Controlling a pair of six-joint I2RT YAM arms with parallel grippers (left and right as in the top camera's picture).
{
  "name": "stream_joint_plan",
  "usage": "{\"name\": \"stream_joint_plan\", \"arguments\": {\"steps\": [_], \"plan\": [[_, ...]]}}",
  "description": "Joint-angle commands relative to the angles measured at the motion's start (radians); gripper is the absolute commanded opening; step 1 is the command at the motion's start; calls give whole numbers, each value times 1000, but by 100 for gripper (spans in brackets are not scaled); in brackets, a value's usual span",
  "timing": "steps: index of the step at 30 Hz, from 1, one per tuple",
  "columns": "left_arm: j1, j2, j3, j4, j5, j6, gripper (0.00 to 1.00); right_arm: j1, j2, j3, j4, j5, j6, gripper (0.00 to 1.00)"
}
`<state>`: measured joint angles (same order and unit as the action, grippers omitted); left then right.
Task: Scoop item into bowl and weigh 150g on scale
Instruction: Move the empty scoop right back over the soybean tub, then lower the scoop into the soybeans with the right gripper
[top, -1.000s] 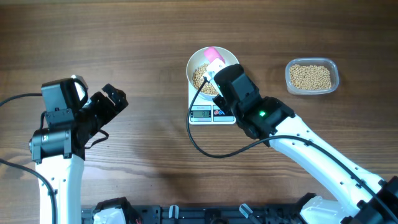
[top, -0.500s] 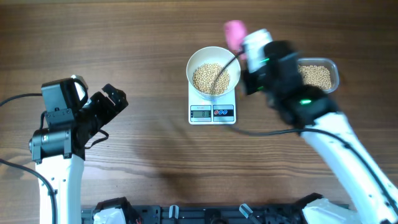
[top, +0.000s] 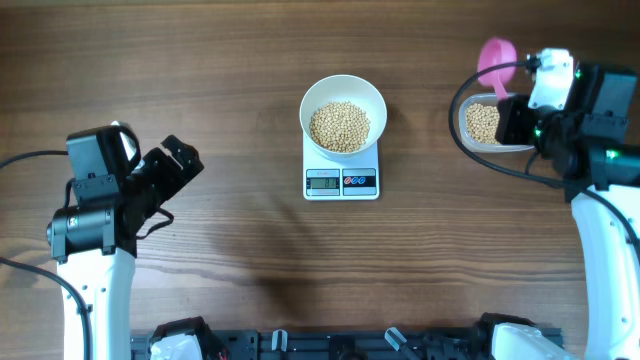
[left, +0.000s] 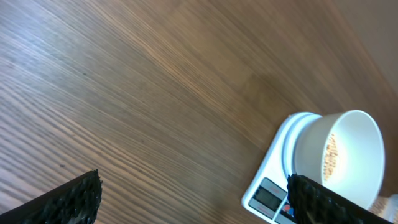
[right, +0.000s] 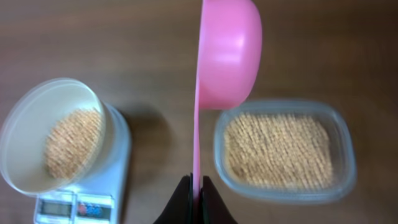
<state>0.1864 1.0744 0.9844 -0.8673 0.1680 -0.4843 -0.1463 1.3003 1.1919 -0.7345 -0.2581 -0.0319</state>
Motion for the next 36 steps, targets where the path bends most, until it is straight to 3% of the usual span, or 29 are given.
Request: {"name": "stream_joint_plan", "arguments": {"steps": [1,10,16,18,36], "plan": [[6,2,-1,3,-85,5,100,-10,53,8,-51,51,-47,4],[6,2,-1,5,-193,5,100,-10,98,8,-53,106,-10,4],[6,2,-1,26,-193,5,100,-9,111,0,-101,353,-71,4],[6,2,-1,26,-193,5,100,-8,115,-7,-105,355,-131,4],[6,2,-1,27,-193,5,100,-8,178,-7,-142,374,-152,4]]}}
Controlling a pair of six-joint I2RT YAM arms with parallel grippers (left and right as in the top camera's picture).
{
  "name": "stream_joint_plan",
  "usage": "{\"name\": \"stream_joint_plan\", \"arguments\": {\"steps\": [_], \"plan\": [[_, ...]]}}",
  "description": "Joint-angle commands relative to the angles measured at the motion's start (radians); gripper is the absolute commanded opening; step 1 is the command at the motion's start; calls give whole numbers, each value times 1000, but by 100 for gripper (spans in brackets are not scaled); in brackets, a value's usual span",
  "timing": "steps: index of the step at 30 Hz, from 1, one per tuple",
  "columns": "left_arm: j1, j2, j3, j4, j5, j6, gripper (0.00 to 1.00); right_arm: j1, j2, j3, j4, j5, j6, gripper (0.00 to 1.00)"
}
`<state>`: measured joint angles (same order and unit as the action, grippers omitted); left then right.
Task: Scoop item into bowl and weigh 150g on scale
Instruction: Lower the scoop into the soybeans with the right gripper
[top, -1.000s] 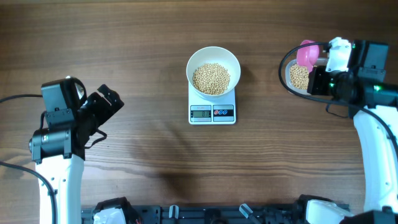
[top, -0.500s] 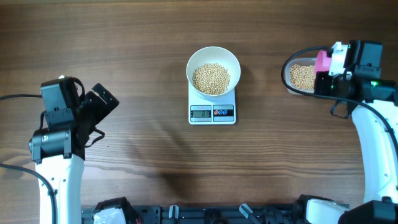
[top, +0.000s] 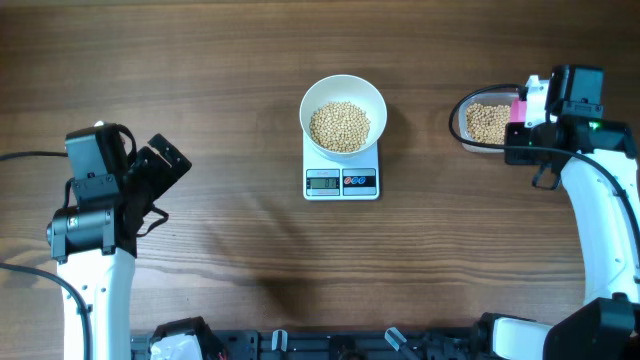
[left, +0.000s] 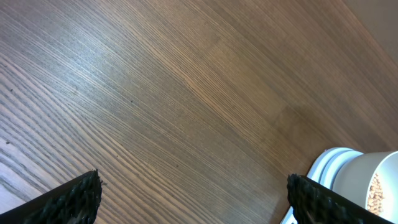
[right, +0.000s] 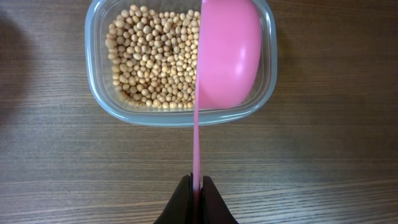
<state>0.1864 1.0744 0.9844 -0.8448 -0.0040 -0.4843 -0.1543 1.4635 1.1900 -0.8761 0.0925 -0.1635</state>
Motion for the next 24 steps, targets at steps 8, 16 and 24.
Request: {"name": "stream_joint_plan", "arguments": {"steps": [8,16,24], "plan": [[6,2,-1,35,-20,5,100,0,14,-5,8,24,-21,4],[6,2,-1,41,-20,5,100,0,21,-5,28,140,-81,4],[6,2,-1,40,-20,5,100,0,40,-5,60,139,-103,4]]}}
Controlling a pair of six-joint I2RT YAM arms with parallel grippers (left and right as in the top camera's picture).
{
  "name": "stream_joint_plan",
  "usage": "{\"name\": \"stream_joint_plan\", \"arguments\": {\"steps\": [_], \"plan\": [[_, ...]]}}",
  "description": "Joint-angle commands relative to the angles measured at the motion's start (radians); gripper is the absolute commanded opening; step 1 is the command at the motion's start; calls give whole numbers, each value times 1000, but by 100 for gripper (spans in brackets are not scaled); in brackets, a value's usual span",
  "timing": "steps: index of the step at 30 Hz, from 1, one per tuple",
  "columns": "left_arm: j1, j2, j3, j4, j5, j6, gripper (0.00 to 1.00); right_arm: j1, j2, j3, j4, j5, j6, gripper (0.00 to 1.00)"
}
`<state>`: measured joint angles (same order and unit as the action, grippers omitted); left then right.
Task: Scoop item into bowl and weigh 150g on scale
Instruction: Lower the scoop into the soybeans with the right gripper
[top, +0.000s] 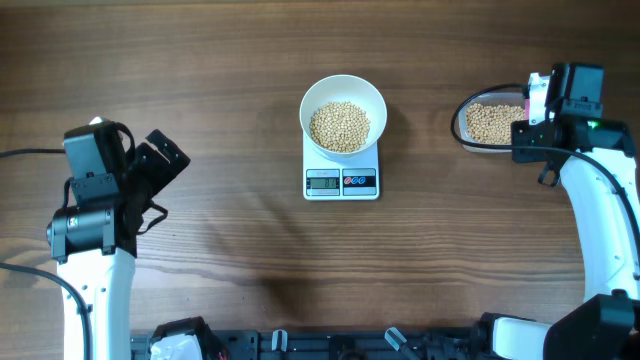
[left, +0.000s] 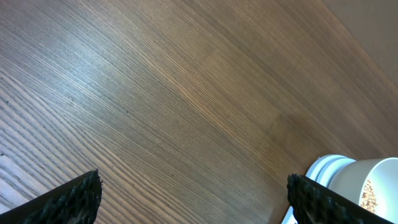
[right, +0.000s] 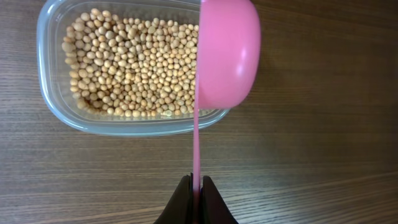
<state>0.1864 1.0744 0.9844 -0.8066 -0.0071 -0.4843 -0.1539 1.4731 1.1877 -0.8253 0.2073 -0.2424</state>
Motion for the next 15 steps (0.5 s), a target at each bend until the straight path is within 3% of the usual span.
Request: {"name": "stream_joint_plan", "arguments": {"steps": [1,15], "plan": [[6,2,-1,3,-17,5,100,-1,40,-3,15,24,-28,4],[6,2,-1,-43,40,5,100,-1,156,-3,85,-21,-26,4]]}}
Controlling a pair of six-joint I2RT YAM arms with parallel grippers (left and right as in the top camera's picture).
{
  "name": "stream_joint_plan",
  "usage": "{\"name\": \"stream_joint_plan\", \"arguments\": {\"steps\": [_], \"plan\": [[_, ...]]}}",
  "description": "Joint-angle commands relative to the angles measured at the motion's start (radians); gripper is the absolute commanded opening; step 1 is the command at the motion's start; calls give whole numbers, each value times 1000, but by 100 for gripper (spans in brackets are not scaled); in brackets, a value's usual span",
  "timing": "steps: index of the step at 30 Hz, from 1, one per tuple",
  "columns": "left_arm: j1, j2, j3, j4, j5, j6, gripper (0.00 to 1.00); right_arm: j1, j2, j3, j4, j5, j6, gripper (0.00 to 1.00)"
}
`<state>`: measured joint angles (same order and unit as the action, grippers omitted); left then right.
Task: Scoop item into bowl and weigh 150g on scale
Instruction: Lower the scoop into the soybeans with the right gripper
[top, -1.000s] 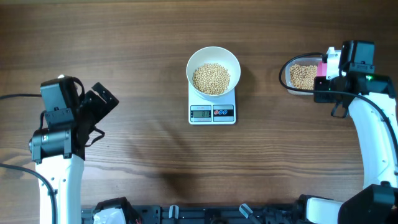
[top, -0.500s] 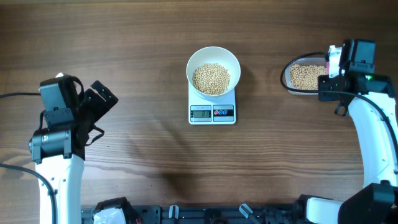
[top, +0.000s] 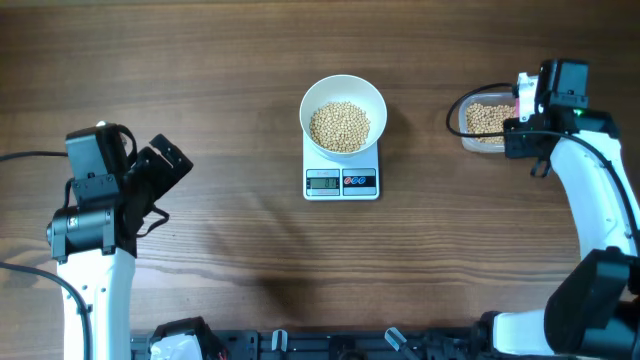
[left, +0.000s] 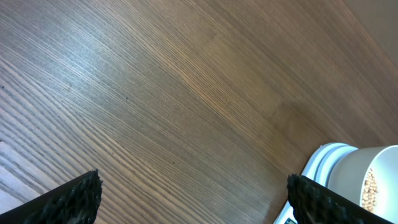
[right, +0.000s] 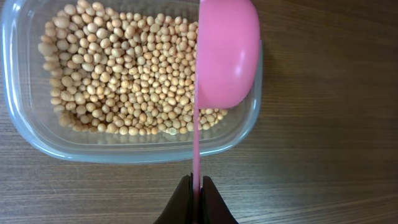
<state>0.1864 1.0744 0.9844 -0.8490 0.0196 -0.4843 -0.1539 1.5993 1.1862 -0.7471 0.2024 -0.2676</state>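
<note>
A white bowl (top: 343, 112) of beige beans stands on a small white scale (top: 341, 181) at the table's middle; its edge shows in the left wrist view (left: 367, 183). At the far right a clear tub (right: 37, 134) of beans (right: 121, 81) sits on the table, seen from overhead too (top: 483, 122). My right gripper (right: 196, 182) is shut on the thin handle of a pink scoop (right: 227, 53), whose cup hangs on edge over the tub's right end. My left gripper (left: 193, 193) is open above bare wood at the left.
The wooden table (top: 250, 60) runs wide around the scale. Black cables (top: 20, 160) loop beside the left arm, and another curves round the tub (top: 455, 105). A black rail with fixtures (top: 340, 345) lies along the front edge.
The right gripper with the pink scoop has shifted so the scoop's cup lies further over the beans in the tub, and closer to them. The left arm has barely moved.
At first the right gripper held the scoop high, tub and bowl both below it. Then it hung over the tub's right end. Later the cup sat at the tub's right rim, and now it is lower over the beans. The left gripper stayed open at the left throughout.
</note>
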Motion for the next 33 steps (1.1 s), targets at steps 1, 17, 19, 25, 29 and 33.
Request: {"name": "stream_joint_plan", "arguments": {"steps": [1,17,19,25,29,33], "plan": [[6,2,-1,-1,13,5,100,-1,37,-2,7,-16,8,4],[6,2,-1,0,13,5,100,-1,63,-2,-47,-161,92,4],[6,2,-1,0,13,5,100,-1,63,-2,-53,-201,92,4],[6,2,-1,0,13,5,100,-1,63,-2,-61,-245,147,4],[6,2,-1,0,13,5,100,-1,63,-2,-80,-311,161,4],[6,2,-1,0,13,5,100,-1,63,-2,-84,-393,198,4]]}}
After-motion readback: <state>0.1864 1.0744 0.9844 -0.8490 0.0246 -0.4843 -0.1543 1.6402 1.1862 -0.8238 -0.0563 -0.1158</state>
